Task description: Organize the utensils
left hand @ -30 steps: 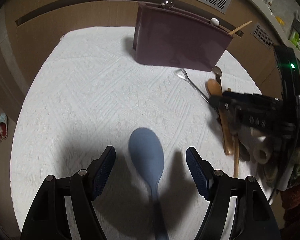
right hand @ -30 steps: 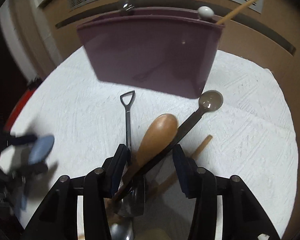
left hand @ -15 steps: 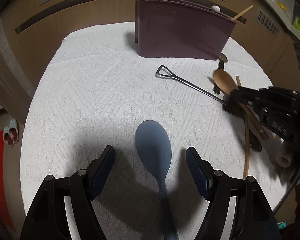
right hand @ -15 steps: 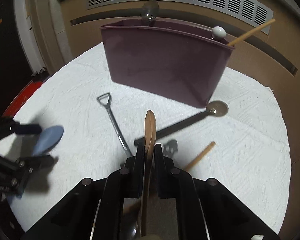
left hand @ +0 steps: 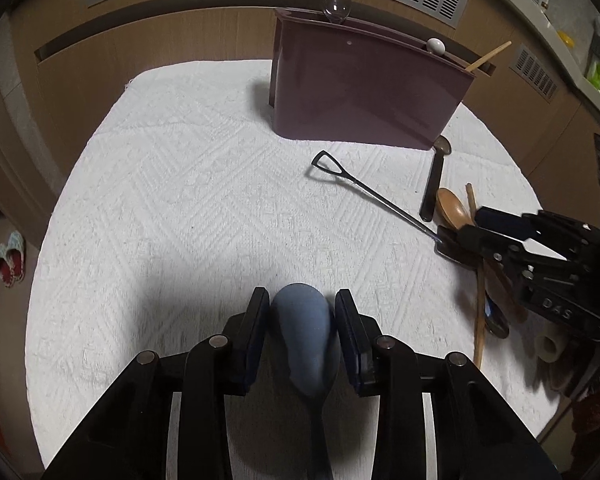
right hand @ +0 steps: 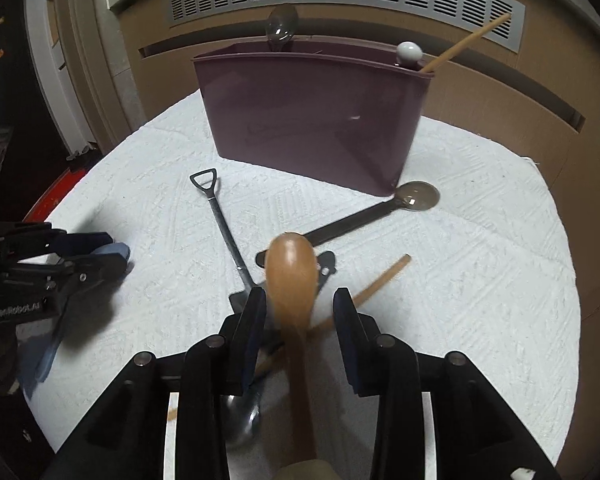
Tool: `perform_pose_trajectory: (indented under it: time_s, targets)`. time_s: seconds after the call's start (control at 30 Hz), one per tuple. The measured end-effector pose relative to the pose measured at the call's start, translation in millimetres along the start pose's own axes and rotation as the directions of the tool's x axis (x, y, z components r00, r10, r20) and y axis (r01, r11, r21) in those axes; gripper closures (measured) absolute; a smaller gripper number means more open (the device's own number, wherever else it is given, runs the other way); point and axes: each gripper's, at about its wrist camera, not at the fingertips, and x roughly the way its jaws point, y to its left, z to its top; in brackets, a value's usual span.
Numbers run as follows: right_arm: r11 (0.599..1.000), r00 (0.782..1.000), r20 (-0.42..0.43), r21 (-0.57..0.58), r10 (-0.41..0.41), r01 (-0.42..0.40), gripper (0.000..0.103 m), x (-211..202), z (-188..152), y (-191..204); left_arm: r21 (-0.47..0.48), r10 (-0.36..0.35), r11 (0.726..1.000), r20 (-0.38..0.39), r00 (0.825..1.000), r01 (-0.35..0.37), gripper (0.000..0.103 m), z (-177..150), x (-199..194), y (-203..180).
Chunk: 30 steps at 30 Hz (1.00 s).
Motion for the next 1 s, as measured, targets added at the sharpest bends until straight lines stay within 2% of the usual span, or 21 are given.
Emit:
perform_pose_trajectory:
  time_s: [0.2,0.23,0.43,0.63,0.73,0.87,1.0]
  targets:
    - [0.999,0.999,-0.03,-0.026,-0.037,0.036,0.072,19.2,11.0,7.3,-0.01,-0.004,1.0,-0.013,1.0,0.004,0.068,-4.7,-4.3,4.0]
    - [0.999,0.999,-0.031,-0.03,-0.042,0.041,0.076,18.5,11.3,7.7,-0.008,-0.003,1.0,-0.017,1.0,0.003,0.068,-5.3,-4.9,3.8]
    - [0.999,1.0,0.003,-0.019,-0.031,0.031,0.076,0.9,2.9,4.1,0.0,-0.012,1.0,-0.033,0.999,0.012,0.068,-7.0,-6.6,3.2]
    - [0.999,0.999,0.026,0.011,-0.046,0.046,0.076,-16.1,-10.2,-2.7,0.051,-0.027,0.998,0.008,1.0,0.027,0.067,-21.3,-20.2,0.0]
    - [0.999,0.998,0.035,0.023,-0.045,0.045,0.076,-19.3,-14.7,-4.2,0.075,-0.008,0.997,0.037,0.999,0.005,0.067,-30.1,-23.9,-2.4]
    - [0.999,0.999,0.035,0.039,-0.035,0.033,0.076,-18.8,-17.7,-4.5,0.059,-0.006,0.998,0.03,1.0,0.005,0.065,-34.7,-20.4,-1.6]
    - [0.999,0.999,0.035,0.04,-0.029,0.028,0.076,-18.0,-19.7,-3.1,0.082,0.018,0.996,0.036,0.999,-0.021,0.06,-34.7,-17.7,-7.7]
